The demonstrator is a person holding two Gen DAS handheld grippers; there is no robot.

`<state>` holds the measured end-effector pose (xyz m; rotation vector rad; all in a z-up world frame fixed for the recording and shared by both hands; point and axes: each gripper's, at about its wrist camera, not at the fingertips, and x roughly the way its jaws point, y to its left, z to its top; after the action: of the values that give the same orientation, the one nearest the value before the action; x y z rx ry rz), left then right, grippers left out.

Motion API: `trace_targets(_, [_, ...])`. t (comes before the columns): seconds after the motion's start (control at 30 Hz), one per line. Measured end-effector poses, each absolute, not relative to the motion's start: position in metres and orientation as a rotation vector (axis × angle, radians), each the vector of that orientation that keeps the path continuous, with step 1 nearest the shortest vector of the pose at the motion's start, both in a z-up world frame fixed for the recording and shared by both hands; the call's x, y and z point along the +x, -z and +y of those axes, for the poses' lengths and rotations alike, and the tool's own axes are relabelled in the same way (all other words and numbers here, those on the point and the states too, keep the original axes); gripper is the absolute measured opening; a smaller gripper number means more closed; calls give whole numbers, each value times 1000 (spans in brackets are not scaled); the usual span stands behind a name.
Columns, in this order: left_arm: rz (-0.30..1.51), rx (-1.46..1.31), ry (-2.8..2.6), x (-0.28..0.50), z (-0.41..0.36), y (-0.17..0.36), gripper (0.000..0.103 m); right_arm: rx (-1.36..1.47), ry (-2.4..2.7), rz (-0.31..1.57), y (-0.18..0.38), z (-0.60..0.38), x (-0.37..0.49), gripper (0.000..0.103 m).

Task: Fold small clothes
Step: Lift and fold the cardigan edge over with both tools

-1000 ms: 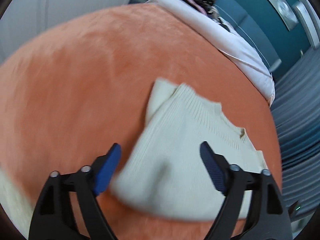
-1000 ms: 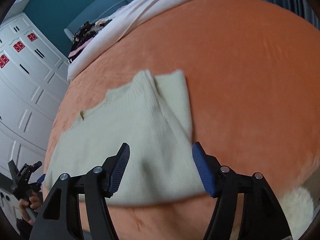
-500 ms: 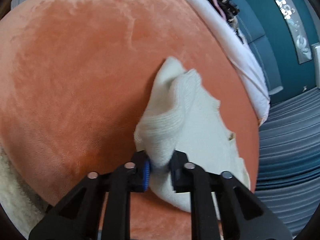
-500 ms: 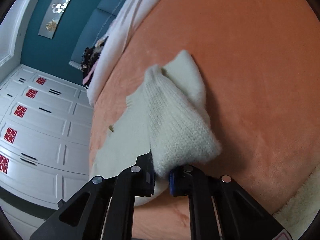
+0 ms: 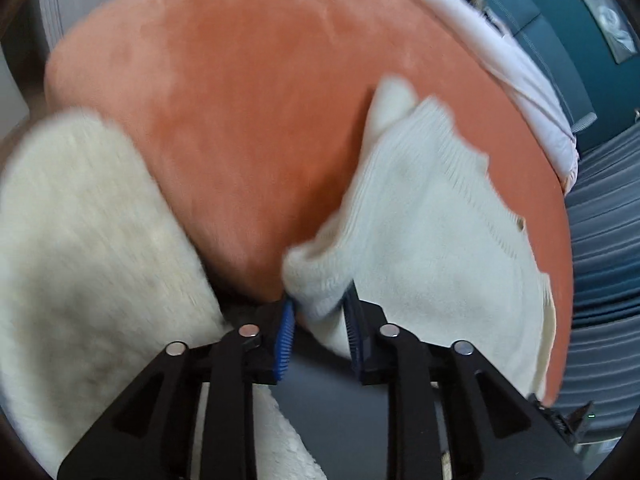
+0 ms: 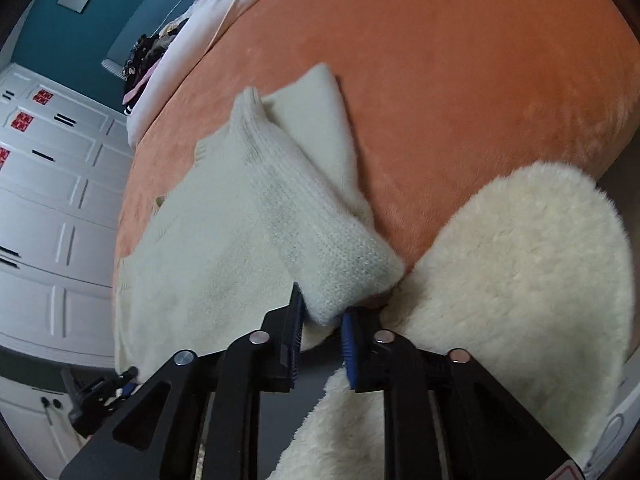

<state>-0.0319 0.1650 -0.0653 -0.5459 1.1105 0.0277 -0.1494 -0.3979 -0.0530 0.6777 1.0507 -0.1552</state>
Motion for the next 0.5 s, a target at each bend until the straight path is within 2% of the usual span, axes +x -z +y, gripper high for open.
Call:
trace_targets(0.03, [1054,-507,-38,-29,165,50,43,639,144,1035,43,-397,-145,27])
trace_targets(0.07, [986,-468,-50,-25,165,33,60,621,128,1021,36,-397,-138,28])
trace_targets(0.1, [932,-443,-47,-20,165,21,71,607,111,1010,31,-395,-128,30])
trace_targets(0.13, [884,-423,-24,-10,162,9,74,583,93,1001,28,-391,-115,37])
trace_targets(0.17, [866,-408,0,4,157,2,79,545,89,1003,27,-387,-103,39])
trace_targets(0.27, [894,-358,39,38,150,0,80,423,106,1045,25,-371,-87,40])
trace_targets(0.3, [928,-349,36,49,147,2,80,414,112,1062,26,-368,-90,45])
trace_targets(0.33, [954,-356,37,52,146,2,80,415,117,1084,31,-370,-98,49])
trace_targets(0.4, [958,-407,91,49,144,5,80,408,165,1130,39,-376,-118,50])
trace_targets(0.5, [981,-400,85,44,138,20,80,395,347,1124,42,-404,-155,56])
